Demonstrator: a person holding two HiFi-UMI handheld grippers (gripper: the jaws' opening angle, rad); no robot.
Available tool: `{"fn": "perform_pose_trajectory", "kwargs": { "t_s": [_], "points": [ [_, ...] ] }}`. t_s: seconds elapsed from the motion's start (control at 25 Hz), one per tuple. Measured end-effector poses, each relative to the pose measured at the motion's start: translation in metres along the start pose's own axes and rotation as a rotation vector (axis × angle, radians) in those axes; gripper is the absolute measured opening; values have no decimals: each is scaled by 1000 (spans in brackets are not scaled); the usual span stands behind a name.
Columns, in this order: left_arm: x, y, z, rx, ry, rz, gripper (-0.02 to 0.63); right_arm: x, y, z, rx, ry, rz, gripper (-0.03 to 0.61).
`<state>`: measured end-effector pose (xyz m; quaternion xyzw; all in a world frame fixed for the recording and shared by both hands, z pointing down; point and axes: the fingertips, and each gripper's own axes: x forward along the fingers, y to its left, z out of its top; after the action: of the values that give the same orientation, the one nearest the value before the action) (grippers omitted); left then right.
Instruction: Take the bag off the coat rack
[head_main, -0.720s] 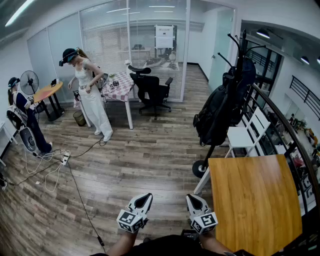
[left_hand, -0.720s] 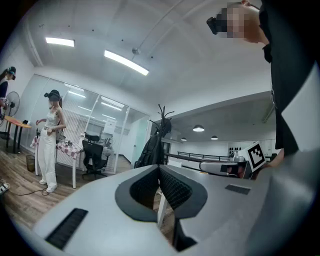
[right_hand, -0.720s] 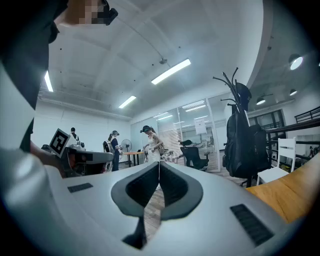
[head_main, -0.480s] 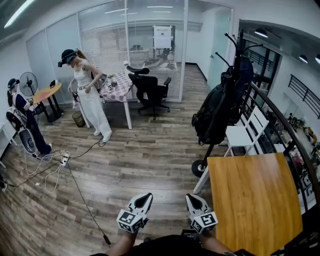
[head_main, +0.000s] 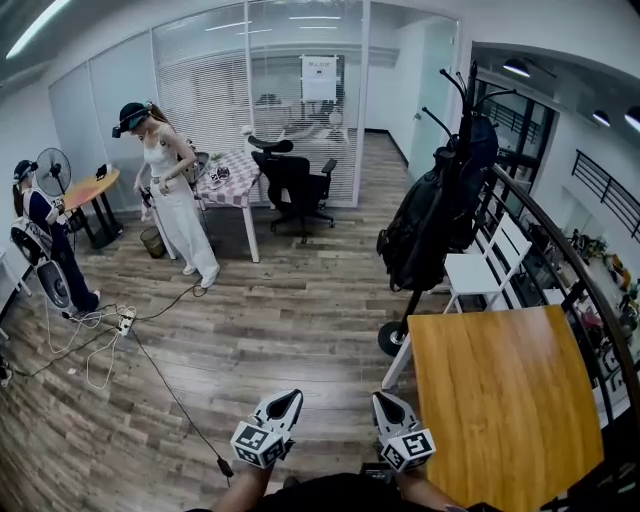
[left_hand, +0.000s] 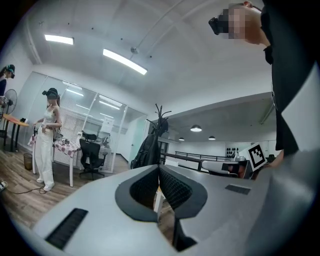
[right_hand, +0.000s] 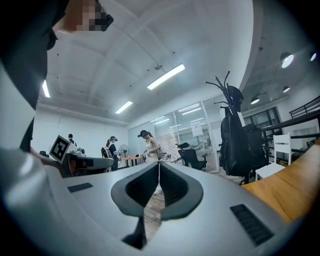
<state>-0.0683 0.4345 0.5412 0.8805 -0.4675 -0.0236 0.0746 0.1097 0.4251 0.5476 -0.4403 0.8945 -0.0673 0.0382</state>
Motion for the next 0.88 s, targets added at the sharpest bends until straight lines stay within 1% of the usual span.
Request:
{"fn": "perform_pose_trajectory", "kwargs": {
  "t_s": [0.16,0.4,0.52,0.64,0.76,0.88],
  "points": [
    [2,-4,-1,-5,1,10,17,-5,-8,-4,-20,28,-9,32],
    [11,-10,-3,8,3,42,17,-19,-28,-8,3,38,-12,32],
    [14,-16,-6,15,10,56,17,-23,-34,-8,14,30,10,32],
    [17,-29,-14,1,28,67,17,-32,-37,-9,22,35,43,32],
    [19,-44,-26,-21,43,72,17,-44,-44,-23,36,66,55,32],
    [16,-49,-36,-29,64,70,17,-48,-52,-37,63,89,36,32]
  ]
}}
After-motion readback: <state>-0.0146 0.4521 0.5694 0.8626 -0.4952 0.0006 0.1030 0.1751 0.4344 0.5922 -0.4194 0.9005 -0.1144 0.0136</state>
